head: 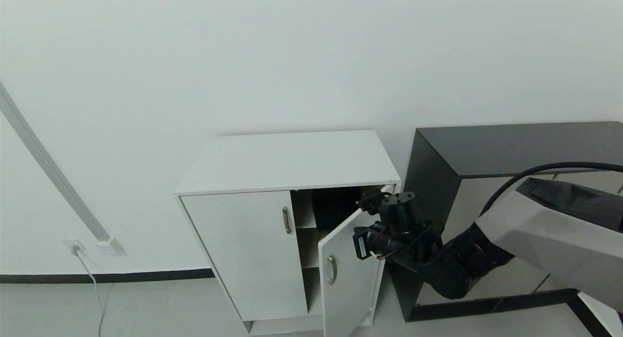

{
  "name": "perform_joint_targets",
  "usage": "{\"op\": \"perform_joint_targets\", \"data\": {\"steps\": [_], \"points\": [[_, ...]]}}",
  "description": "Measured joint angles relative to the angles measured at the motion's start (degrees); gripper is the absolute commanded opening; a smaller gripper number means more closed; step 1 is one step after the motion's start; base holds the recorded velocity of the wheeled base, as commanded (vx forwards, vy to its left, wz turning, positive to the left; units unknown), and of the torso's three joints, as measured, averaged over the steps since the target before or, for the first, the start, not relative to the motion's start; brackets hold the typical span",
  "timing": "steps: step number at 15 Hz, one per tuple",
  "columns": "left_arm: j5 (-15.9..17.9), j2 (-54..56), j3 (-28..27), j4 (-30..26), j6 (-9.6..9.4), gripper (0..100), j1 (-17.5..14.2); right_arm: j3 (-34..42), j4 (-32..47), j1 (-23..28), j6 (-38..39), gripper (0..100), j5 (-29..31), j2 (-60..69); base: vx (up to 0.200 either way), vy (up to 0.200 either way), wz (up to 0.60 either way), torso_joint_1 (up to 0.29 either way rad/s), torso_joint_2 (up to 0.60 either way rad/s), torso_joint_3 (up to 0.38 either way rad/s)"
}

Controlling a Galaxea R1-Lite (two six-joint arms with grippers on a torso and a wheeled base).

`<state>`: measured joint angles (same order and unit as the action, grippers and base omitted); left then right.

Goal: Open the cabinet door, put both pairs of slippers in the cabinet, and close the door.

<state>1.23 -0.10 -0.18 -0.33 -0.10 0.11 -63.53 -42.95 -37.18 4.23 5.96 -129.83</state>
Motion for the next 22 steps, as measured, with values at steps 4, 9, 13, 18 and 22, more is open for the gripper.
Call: {"op": "perform_joint_targets", "data": {"steps": [4, 9, 13, 18, 22], "points": [[-0.01, 0.00, 0.00, 0.00, -0.04, 0, 0.00, -8.39, -0.13, 1.72, -0.05, 0, 0.30, -5.34, 0.000, 0.000, 0.00, 0.000, 0.00, 0.000], [-0.01, 0.00, 0.00, -0.02, -0.01, 0, 0.02, -15.69, 0.01, 3.78, -0.11, 0, 0.38, -10.22, 0.000, 0.000, 0.00, 0.000, 0.00, 0.000], [0.00, 0.00, 0.00, 0.00, 0.00, 0, 0.00, -18.55, 0.59, 4.78, -0.21, 0, 0.35, -11.81, 0.000, 0.000, 0.00, 0.000, 0.00, 0.000], [-0.01, 0.00, 0.00, -0.02, 0.00, 0, 0.00, -21.59, 1.68, 6.01, -0.21, 0, 0.38, -13.09, 0.000, 0.000, 0.00, 0.000, 0.00, 0.000], [-0.01, 0.00, 0.00, 0.00, 0.00, 0, 0.02, -23.14, 2.58, 6.60, -0.18, 0, 0.35, -13.51, 0.000, 0.000, 0.00, 0.000, 0.00, 0.000]]}}
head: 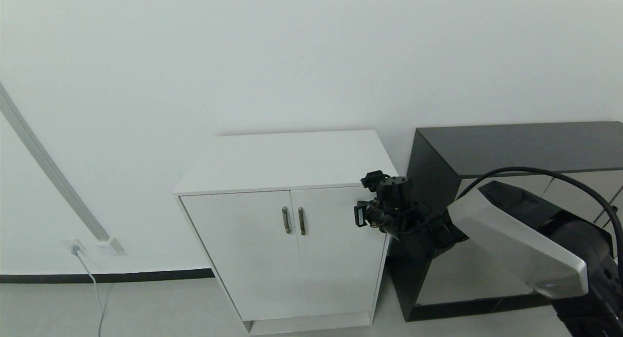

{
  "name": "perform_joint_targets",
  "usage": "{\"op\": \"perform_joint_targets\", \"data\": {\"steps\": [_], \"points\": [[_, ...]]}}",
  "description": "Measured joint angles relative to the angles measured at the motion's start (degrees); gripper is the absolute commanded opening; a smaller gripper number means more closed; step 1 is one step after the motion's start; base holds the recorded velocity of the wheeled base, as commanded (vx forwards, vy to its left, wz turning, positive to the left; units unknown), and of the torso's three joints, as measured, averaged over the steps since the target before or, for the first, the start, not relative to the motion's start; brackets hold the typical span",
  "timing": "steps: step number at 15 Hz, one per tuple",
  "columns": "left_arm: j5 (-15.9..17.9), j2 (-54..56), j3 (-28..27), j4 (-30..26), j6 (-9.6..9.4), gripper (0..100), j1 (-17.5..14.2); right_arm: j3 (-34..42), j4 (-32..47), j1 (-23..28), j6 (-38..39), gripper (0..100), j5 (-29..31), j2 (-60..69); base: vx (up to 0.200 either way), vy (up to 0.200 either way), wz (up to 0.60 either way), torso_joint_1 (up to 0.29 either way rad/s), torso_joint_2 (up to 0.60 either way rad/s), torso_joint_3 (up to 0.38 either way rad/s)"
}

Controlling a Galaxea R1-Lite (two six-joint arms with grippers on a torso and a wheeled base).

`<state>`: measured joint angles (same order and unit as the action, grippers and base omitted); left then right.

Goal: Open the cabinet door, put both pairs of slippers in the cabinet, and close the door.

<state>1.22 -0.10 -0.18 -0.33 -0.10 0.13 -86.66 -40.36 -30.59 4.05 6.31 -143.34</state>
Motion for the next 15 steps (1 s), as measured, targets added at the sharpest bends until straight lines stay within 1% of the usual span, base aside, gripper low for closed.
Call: {"op": "perform_joint_targets", "data": {"steps": [6, 10, 12, 15], "points": [[0.01, 0.00, 0.00, 0.00, 0.00, 0, -0.02, -0.74, 0.11, 0.20, -0.02, 0, 0.02, -0.11, 0.000, 0.000, 0.00, 0.000, 0.00, 0.000], [0.00, 0.00, 0.00, 0.00, 0.00, 0, -0.04, 1.35, -0.79, 0.11, 0.07, 0, 0.02, 0.87, 0.000, 0.000, 0.00, 0.000, 0.00, 0.000], [0.00, 0.00, 0.00, -0.02, 0.00, 0, 0.00, 6.10, -2.66, -0.02, 0.13, 0, 0.06, 3.49, 0.000, 0.000, 0.00, 0.000, 0.00, 0.000], [0.00, 0.00, 0.00, 0.00, 0.00, 0, 0.00, 17.21, -7.72, -0.02, 0.18, 0, 0.09, 9.94, 0.000, 0.000, 0.00, 0.000, 0.00, 0.000]]}}
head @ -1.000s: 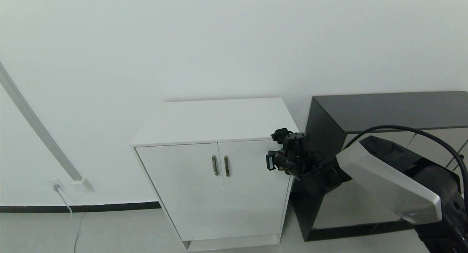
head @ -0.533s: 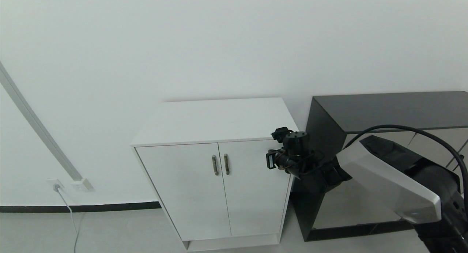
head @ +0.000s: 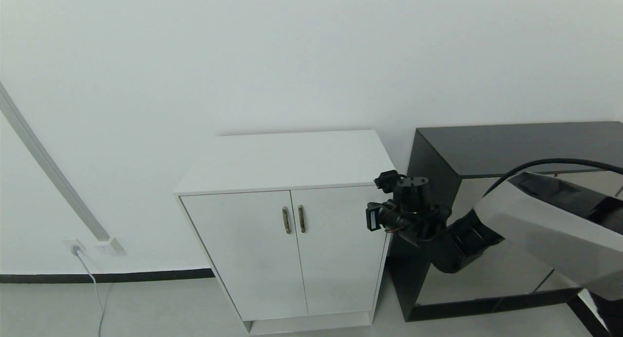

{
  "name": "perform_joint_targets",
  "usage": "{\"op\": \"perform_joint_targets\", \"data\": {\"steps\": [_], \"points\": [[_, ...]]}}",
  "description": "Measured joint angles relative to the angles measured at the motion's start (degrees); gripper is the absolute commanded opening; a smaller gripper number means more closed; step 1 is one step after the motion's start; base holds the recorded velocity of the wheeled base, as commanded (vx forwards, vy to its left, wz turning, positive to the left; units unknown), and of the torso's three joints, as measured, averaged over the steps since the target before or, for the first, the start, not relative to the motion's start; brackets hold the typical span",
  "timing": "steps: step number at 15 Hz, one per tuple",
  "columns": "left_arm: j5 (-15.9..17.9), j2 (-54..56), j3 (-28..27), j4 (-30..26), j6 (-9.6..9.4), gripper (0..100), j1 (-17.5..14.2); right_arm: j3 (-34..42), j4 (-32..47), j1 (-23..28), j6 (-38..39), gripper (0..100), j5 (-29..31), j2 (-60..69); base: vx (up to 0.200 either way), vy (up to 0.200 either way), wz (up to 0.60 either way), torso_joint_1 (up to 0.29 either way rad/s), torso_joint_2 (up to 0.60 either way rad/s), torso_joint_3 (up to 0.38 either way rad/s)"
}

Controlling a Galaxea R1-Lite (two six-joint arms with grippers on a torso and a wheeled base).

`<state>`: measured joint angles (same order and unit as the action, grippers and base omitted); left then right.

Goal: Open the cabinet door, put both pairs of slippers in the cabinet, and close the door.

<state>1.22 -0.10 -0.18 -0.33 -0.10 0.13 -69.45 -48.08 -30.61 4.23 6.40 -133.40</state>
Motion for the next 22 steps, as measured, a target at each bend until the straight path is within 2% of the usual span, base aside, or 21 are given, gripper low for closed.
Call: {"op": "perform_joint_targets", "data": {"steps": [5, 7, 9, 13, 15, 19, 22], "points": [[0.00, 0.00, 0.00, -0.02, 0.00, 0, 0.00, 22.48, -6.08, 2.65, 0.00, 0, 4.38, 18.08, 0.000, 0.000, 0.00, 0.000, 0.00, 0.000], [0.01, 0.00, 0.00, -0.02, 0.00, 0, -0.02, 30.01, -6.19, 5.95, -0.10, 0, 6.22, 27.23, 0.000, 0.000, 0.00, 0.000, 0.00, 0.000], [0.01, 0.00, 0.00, -0.02, 0.00, 0, -0.04, 35.99, -4.08, 11.40, -0.27, 0, 7.42, 36.46, 0.000, 0.000, 0.00, 0.000, 0.00, 0.000], [0.01, 0.00, 0.00, -0.02, 0.07, 0, 0.00, 43.08, 9.05, 27.22, -0.78, 0, 6.92, 56.45, 0.000, 0.000, 0.00, 0.000, 0.00, 0.000], [0.01, 0.00, 0.00, -0.02, 0.10, 0, 0.00, 44.40, 17.92, 32.32, -0.90, 0, 3.69, 66.04, 0.000, 0.000, 0.00, 0.000, 0.00, 0.000], [-0.02, 0.00, 0.00, 0.00, 0.10, 0, 0.00, 45.17, 38.80, 36.73, -3.28, 0, -4.35, 86.02, 0.000, 0.000, 0.00, 0.000, 0.00, 0.000], [-0.05, 0.00, 0.00, 0.00, 0.10, 0, 0.00, 46.80, 48.01, 37.25, -4.55, 0, -14.49, 97.40, 0.000, 0.000, 0.00, 0.000, 0.00, 0.000]]}}
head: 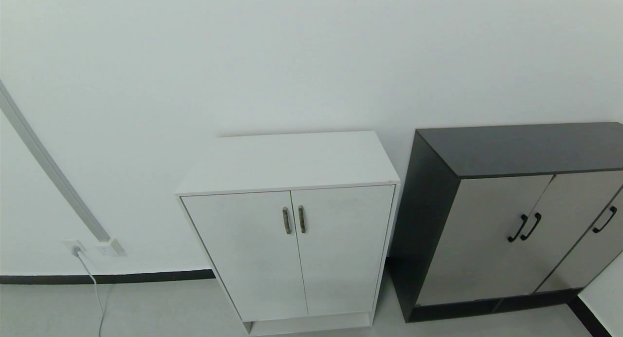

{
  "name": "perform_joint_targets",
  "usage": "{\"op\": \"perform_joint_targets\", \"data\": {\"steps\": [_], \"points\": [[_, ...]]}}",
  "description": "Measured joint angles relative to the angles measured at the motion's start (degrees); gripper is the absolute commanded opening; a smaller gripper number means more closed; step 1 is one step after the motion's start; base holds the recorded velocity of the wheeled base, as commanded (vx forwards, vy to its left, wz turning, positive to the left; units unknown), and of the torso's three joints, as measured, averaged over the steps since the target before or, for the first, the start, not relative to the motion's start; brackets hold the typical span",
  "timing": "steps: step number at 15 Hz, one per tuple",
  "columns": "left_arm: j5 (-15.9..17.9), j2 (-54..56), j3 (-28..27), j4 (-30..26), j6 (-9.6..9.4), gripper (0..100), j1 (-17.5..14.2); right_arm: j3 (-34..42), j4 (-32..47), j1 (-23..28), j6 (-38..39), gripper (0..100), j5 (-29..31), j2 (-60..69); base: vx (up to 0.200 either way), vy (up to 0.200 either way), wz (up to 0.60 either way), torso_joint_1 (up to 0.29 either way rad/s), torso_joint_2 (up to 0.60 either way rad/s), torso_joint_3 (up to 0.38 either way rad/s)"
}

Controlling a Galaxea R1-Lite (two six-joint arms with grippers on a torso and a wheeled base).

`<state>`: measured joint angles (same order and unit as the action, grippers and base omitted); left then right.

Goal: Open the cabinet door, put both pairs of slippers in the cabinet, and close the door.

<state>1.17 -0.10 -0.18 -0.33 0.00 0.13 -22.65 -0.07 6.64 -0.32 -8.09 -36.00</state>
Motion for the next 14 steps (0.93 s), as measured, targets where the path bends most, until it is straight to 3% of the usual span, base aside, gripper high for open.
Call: {"op": "perform_joint_targets", "data": {"steps": [2, 6, 11, 14], "points": [[-0.02, 0.00, 0.00, -0.02, 0.00, 0, 0.00, 1.21, 3.99, -1.13, -0.94, 0, -5.18, 5.90, 0.000, 0.000, 0.00, 0.000, 0.00, 0.000], [-0.02, 0.00, 0.00, 0.00, -0.02, 0, 0.00, 2.82, 11.89, -10.33, -1.13, 0, -5.64, 15.86, 0.000, 0.000, 0.00, 0.000, 0.00, 0.000], [-0.02, 0.00, 0.00, 0.00, 0.00, 0, 0.00, 4.83, 12.50, -12.35, 0.72, 0, 13.29, 21.20, 0.000, 0.000, 0.00, 0.000, 0.00, 0.000], [0.00, 0.00, 0.00, -0.02, 0.00, 0, 0.00, 10.19, 6.50, -12.40, 2.10, 0, 17.51, 22.08, 0.000, 0.000, 0.00, 0.000, 0.00, 0.000]]}}
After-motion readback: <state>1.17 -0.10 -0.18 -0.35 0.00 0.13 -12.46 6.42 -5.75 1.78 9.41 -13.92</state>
